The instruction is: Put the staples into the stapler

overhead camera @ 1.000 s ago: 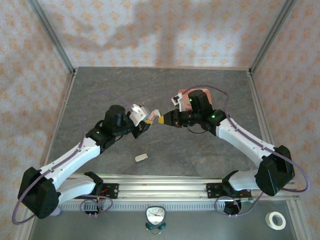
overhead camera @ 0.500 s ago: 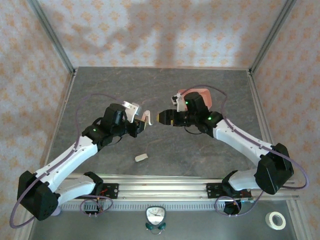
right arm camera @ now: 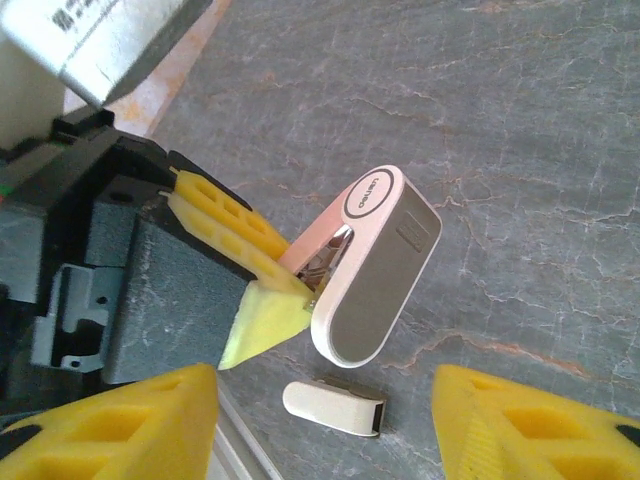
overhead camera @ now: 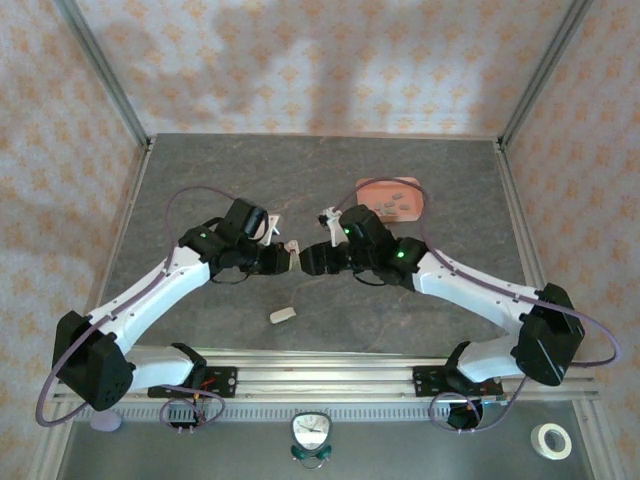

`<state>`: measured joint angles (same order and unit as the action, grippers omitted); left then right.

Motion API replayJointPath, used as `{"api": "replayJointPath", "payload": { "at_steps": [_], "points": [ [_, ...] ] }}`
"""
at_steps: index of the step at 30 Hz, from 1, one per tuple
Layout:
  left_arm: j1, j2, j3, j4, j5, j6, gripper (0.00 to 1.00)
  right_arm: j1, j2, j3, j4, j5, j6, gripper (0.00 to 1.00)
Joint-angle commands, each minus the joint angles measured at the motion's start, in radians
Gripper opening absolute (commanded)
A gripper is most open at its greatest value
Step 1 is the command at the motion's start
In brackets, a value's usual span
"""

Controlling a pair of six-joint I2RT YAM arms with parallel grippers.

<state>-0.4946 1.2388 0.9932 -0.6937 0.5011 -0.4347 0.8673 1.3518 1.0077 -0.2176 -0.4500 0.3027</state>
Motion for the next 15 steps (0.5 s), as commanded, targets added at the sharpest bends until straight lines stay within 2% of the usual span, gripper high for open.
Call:
{"api": "replayJointPath", "payload": {
  "at_steps": [1, 7, 12, 15],
  "points": [
    [0.005, -0.006, 0.044, -0.041, 0.041, -0.034, 0.12, 0.017, 0.025, 0.009, 0.000, 0.070, -0.044, 0.57],
    [0.004, -0.006, 0.048, -0.028, 0.062, -0.046, 0.12, 0.018, 0.068, 0.011, 0.039, 0.071, -0.027, 0.54],
    [0.005, -0.010, 0.057, -0.047, 0.067, -0.034, 0.12, 0.005, 0.086, 0.003, 0.039, 0.181, 0.019, 0.47],
    [0.004, -0.009, 0.062, -0.072, 0.070, -0.015, 0.12, -0.047, 0.086, -0.017, 0.035, 0.197, 0.060, 0.44]
  ]
}}
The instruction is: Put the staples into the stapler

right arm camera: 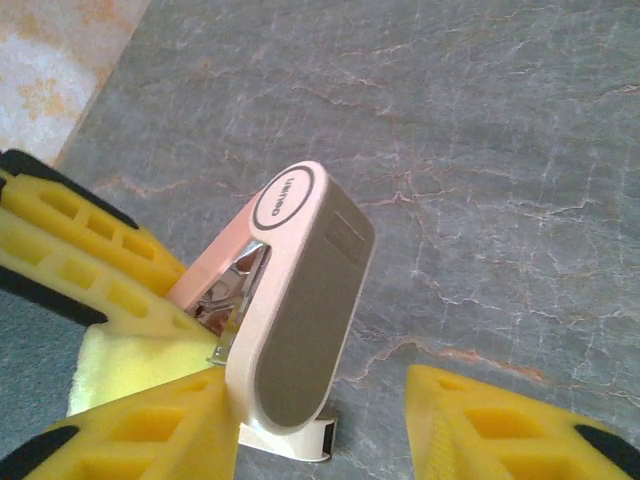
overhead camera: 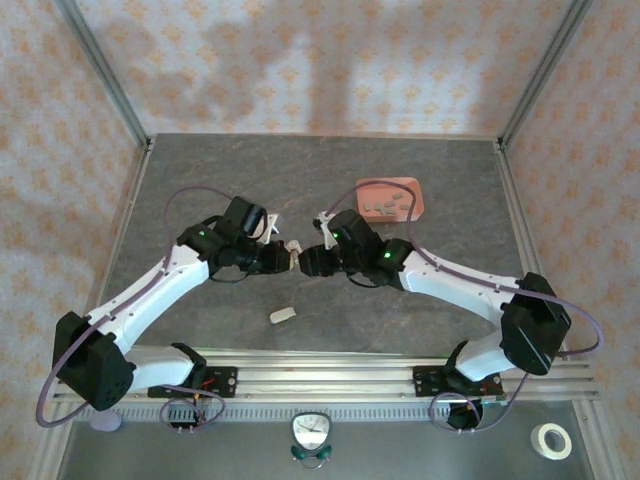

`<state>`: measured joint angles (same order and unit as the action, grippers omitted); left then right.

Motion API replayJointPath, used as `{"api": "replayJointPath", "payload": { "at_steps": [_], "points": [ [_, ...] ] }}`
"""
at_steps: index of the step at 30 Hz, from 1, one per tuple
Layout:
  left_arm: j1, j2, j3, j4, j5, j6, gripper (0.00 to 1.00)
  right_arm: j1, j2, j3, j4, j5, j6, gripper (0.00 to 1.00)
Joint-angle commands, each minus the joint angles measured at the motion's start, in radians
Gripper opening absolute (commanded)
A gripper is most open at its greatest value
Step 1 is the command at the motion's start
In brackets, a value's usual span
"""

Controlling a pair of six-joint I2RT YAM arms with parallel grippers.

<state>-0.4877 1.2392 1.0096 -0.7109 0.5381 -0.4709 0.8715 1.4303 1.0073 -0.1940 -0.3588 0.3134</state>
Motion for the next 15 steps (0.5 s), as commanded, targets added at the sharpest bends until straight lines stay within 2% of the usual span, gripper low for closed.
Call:
{"api": "replayJointPath", "payload": {
  "at_steps": [1, 6, 11, 15],
  "points": [
    [-0.002, -0.008, 0.046, -0.060, 0.039, 0.027, 0.11, -0.072, 0.009, -0.024, 0.012, 0.109, 0.066, 0.43],
    [-0.003, 0.002, 0.037, -0.054, 0.109, 0.038, 0.11, -0.145, 0.051, -0.049, 0.082, 0.080, 0.103, 0.42],
    [-0.002, 0.008, 0.035, -0.038, 0.161, 0.031, 0.11, -0.147, 0.113, -0.026, 0.151, 0.024, 0.113, 0.42],
    [-0.002, 0.009, 0.028, -0.026, 0.157, 0.019, 0.12, -0.147, 0.087, -0.047, 0.166, 0.011, 0.077, 0.45]
  ]
}}
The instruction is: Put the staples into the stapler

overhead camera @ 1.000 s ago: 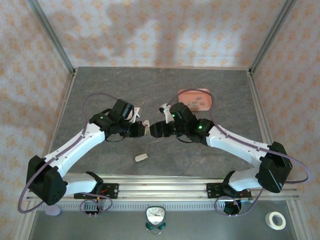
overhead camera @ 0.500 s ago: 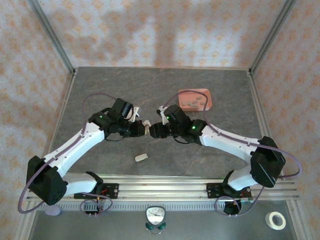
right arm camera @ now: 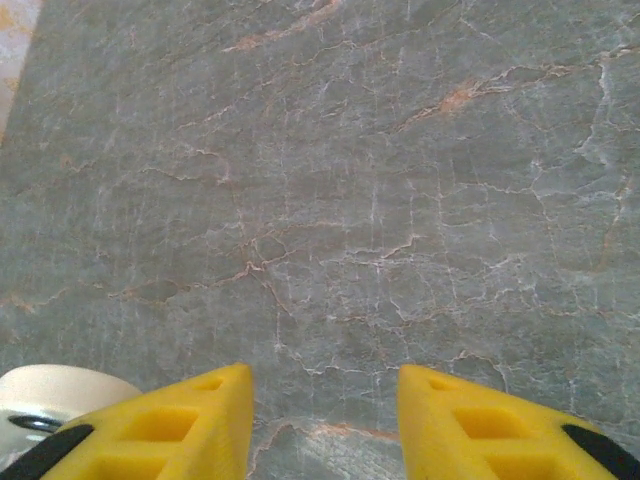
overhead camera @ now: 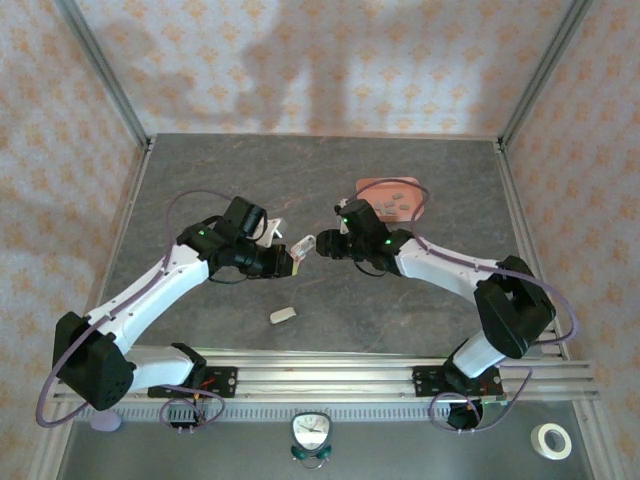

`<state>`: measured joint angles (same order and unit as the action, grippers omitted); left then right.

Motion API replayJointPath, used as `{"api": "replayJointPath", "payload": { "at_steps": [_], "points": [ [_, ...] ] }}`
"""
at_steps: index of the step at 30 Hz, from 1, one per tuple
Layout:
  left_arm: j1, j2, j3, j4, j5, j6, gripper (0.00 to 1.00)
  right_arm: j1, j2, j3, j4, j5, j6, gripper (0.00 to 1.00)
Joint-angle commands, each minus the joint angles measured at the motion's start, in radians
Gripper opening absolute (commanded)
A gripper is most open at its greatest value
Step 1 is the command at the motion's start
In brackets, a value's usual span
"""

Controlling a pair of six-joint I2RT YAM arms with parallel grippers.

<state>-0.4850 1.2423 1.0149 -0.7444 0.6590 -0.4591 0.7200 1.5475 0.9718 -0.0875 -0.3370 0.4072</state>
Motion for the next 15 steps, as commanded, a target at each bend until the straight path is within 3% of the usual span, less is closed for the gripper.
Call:
{"api": "replayJointPath", "payload": {
  "at_steps": [1, 8, 15],
  "points": [
    [-0.005, 0.008, 0.019, 0.013, 0.034, 0.002, 0.12, 0.004, -0.048, -0.022, 0.056, -0.002, -0.028, 0.45],
    [-0.004, 0.025, 0.009, 0.034, 0.043, -0.016, 0.12, 0.002, -0.223, -0.081, -0.039, 0.068, -0.198, 0.53],
    [-0.003, 0.032, 0.019, 0.026, 0.061, -0.002, 0.12, 0.003, -0.398, -0.132, -0.046, 0.128, -0.515, 0.62]
  ]
}}
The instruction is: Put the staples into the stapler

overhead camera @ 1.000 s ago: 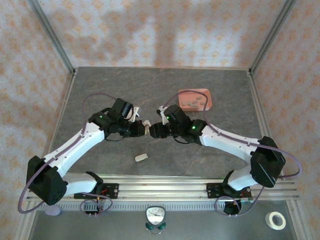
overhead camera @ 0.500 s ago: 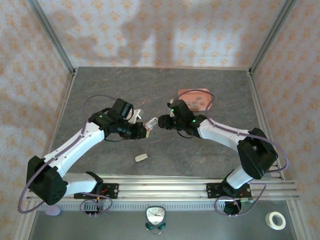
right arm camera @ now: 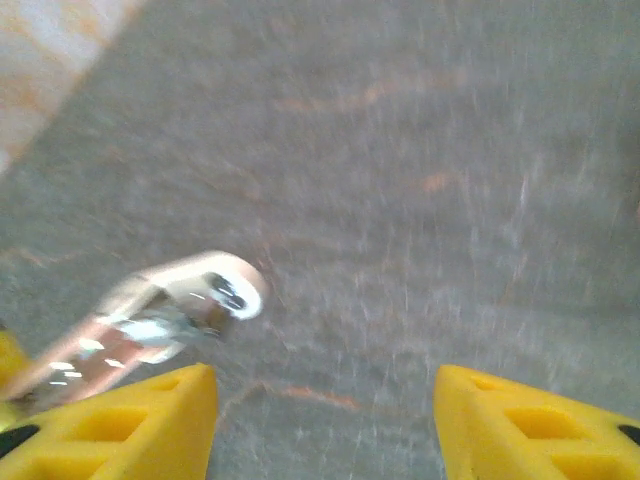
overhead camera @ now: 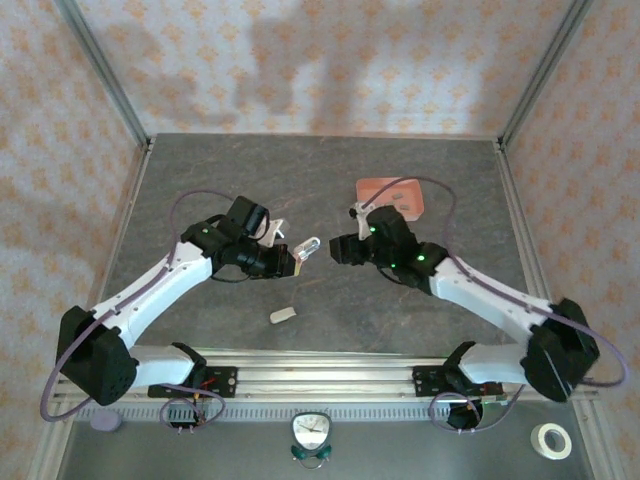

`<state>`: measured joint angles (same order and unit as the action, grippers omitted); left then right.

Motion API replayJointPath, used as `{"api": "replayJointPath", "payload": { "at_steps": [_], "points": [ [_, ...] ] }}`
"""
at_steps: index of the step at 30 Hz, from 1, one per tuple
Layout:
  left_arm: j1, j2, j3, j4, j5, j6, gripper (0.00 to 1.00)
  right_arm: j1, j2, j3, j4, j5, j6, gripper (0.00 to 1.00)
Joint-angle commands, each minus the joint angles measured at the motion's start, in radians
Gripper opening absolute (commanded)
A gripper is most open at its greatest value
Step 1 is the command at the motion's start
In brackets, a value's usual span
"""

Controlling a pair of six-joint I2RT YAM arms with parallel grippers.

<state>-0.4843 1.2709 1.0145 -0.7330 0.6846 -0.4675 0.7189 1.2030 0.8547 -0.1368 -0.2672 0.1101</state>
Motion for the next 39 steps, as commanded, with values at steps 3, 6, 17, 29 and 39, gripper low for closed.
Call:
{"api": "replayJointPath", "payload": {
  "at_steps": [3, 6, 17, 29, 39],
  "points": [
    [-0.004, 0.007, 0.028, 0.003, 0.050, 0.022, 0.12, 0.005, -0.098, -0.012, -0.003, 0.044, -0.349, 0.71],
    [-0.004, 0.010, 0.036, -0.003, 0.066, 0.036, 0.12, 0.005, -0.123, -0.003, -0.031, -0.020, -0.533, 0.72],
    [-0.003, 0.028, 0.053, -0.021, 0.152, 0.084, 0.12, 0.092, -0.058, 0.027, -0.108, -0.047, -1.205, 0.69],
    [-0.005, 0.035, 0.068, -0.045, 0.194, 0.104, 0.12, 0.138, 0.042, 0.029, 0.029, -0.060, -1.500, 0.69],
    [-0.004, 0.033, 0.079, -0.051, 0.213, 0.102, 0.12, 0.158, 0.128, 0.061, 0.091, -0.093, -1.555, 0.66]
  ]
}}
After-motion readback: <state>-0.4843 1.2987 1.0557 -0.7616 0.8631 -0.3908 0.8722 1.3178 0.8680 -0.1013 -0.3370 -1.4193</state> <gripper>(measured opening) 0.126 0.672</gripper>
